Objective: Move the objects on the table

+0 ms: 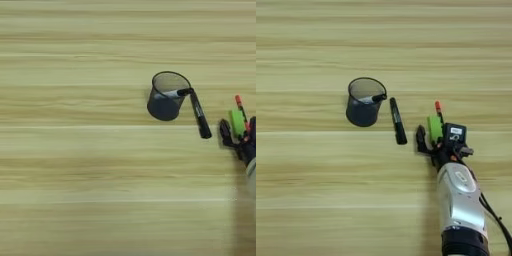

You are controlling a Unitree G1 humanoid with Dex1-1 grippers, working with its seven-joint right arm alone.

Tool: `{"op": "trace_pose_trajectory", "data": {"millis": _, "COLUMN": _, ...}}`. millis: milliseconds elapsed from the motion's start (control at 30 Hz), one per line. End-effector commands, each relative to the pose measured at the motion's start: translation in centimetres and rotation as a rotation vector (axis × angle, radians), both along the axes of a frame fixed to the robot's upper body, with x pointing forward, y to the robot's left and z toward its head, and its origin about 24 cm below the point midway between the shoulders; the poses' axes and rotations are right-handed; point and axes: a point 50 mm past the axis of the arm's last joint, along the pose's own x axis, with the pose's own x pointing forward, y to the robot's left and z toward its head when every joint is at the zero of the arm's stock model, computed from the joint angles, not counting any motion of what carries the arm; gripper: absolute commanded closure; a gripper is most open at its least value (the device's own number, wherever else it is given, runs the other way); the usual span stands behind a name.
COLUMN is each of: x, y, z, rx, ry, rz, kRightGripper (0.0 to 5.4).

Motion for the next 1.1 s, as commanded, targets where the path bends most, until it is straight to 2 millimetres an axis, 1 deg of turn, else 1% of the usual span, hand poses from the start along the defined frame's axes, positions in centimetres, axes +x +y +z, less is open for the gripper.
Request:
{"op": "trace_pose_trajectory", "data": {"millis": 33, "x": 0.5, "y": -0.2, "z": 0.6, "rx": -0.01, "ry": -0.004, "rz": 0.009, "kRightGripper": 1.7}}
{"op": "trace_pose_trajectory", "data": {"millis": 367, "x": 0.5, "y": -0.1, "z": 0.6, "rx": -0.014, "ry": 0.003, "rz": 0.018, "kRightGripper": 2.9}}
{"op": "trace_pose_trajectory", "data": {"millis": 533, "x": 0.5, "y": 0.0, "z": 0.7, "rx": -0.018, "ry": 0.003, "rz": 0.025, "kRightGripper": 3.3}}
{"op": "trace_pose_trajectory", "data": {"millis": 900, "x": 0.5, "y": 0.4, "z": 1.0, "rx": -0.016, "ry": -0.003, "rz": 0.049, "kRightGripper": 3.31}}
{"op": "trace_pose_trajectory", "data": {"millis": 1100, "x": 0.5, "y": 1.5, "z": 1.2, "rx": 0.037, "ry": -0.014, "rz": 0.105, "kRightGripper": 3.31}}
